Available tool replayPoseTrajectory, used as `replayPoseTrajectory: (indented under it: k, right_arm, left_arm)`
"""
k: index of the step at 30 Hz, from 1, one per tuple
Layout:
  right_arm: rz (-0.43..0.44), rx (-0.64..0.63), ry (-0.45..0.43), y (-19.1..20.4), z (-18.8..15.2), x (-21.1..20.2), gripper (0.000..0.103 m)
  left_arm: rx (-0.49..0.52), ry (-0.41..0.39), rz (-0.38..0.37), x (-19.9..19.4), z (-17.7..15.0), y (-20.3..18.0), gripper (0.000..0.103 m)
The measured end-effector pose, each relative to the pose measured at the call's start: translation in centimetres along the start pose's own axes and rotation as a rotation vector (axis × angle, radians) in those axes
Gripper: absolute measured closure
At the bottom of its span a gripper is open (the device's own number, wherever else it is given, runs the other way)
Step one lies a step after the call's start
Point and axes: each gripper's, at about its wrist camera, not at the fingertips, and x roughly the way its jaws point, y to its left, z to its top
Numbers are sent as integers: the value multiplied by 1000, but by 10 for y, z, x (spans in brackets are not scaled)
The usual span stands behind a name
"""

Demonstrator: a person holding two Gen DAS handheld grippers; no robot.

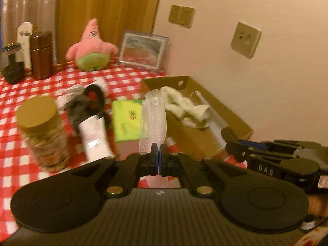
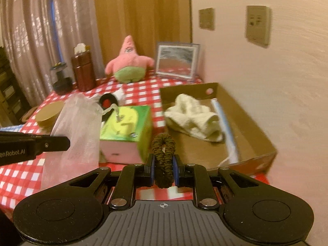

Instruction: Organize soft objects

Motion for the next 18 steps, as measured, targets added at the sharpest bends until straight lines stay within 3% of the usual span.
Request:
replayPoseTrajectory:
  k: [11, 18]
  right_arm:
    - [-98, 45, -52, -72, 22, 3, 85]
    - [-148, 68, -41, -107, 28, 18, 85]
  left_arm:
    - [17, -16, -119, 70, 40, -61, 103]
    - [24, 0, -161, 122, 49, -76, 103]
